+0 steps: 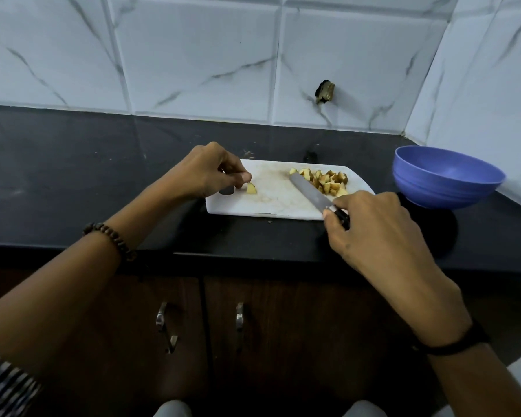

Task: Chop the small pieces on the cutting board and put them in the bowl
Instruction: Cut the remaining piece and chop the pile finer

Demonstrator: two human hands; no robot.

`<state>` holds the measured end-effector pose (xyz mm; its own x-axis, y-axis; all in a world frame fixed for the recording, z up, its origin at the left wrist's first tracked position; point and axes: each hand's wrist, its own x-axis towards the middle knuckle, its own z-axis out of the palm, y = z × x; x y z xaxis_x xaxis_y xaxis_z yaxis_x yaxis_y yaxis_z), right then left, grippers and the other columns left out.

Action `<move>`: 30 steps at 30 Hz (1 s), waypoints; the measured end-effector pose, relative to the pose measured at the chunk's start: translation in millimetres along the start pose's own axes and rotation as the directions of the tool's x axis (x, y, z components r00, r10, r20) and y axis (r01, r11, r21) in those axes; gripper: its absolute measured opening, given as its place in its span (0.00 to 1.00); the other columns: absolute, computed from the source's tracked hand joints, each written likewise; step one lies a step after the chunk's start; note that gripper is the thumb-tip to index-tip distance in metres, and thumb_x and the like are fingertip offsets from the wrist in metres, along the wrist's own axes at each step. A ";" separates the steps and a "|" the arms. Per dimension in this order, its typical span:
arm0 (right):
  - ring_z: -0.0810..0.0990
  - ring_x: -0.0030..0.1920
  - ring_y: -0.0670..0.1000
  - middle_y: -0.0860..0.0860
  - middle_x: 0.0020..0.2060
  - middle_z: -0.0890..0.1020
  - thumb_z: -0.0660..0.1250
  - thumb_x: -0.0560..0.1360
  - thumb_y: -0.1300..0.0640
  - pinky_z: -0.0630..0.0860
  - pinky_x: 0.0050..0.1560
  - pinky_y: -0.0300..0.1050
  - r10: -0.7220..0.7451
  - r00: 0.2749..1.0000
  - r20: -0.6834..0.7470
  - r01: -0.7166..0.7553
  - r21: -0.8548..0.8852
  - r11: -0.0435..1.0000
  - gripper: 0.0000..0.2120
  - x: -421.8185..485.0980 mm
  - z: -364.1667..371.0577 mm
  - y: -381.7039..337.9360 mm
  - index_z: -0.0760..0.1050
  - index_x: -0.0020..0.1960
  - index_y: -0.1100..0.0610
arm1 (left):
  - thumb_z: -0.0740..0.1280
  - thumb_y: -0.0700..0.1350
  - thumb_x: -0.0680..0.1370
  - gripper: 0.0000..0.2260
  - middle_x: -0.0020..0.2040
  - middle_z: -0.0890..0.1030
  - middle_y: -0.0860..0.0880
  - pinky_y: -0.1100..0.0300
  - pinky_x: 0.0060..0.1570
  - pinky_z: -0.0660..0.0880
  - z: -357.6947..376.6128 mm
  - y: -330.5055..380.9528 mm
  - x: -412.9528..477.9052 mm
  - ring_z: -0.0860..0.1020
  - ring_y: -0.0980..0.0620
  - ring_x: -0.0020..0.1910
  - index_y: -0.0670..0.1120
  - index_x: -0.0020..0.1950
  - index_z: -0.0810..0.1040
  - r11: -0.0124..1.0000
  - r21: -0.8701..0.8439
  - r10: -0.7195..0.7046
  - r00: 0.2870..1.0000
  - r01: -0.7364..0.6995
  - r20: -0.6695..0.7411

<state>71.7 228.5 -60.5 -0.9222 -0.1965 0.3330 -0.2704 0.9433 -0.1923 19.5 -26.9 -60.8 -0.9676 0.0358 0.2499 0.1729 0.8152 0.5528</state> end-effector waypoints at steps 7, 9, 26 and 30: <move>0.71 0.35 0.45 0.50 0.42 0.75 0.61 0.80 0.45 0.65 0.28 0.36 -0.049 0.998 -0.043 0.051 0.054 0.997 0.17 0.7 4.1 2.6 0.77 0.64 0.50 | 0.75 0.47 0.74 0.05 0.43 0.86 0.56 0.71 0.43 0.73 -0.1 1.3 3.5 0.80 0.65 0.41 0.52 0.48 0.87 0.998 -0.057 0.015 0.997 -0.011 0.074; 0.73 0.36 0.45 0.50 0.43 0.77 0.62 0.80 0.44 0.65 0.28 0.36 -0.057 0.997 -0.047 0.060 0.071 0.996 0.16 0.6 4.7 4.3 0.78 0.63 0.50 | 0.75 0.44 0.74 0.05 0.43 0.86 0.55 0.65 0.43 0.76 1.0 3.4 6.3 0.79 0.62 0.40 0.51 0.49 0.87 0.994 -0.108 0.038 0.994 -0.028 0.100; 0.72 0.34 0.42 0.44 0.34 0.73 0.62 0.80 0.45 0.64 0.29 0.32 -0.086 0.996 -0.039 0.092 0.210 0.973 0.15 -3.8 5.0 8.7 0.78 0.63 0.49 | 0.77 0.47 0.72 0.07 0.44 0.85 0.55 0.78 0.40 0.73 15.5 23.2 9.7 0.81 0.65 0.42 0.51 0.49 0.86 0.996 -0.006 0.084 0.996 -0.084 0.040; 0.71 0.32 0.41 0.42 0.33 0.71 0.61 0.81 0.45 0.61 0.28 0.32 -0.078 0.996 -0.047 0.087 0.226 0.970 0.15 -3.9 1.7 9.4 0.78 0.63 0.48 | 0.76 0.43 0.72 0.09 0.44 0.85 0.54 0.77 0.42 0.74 26.0 29.5 14.0 0.81 0.66 0.43 0.48 0.52 0.86 0.985 -0.024 0.169 0.985 -0.169 0.018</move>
<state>72.3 237.6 -65.1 -0.8841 -0.2571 0.3902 -0.4052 0.8377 -0.3662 6.2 12.7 -61.7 -0.9276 0.1838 0.3252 0.3381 0.7836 0.5212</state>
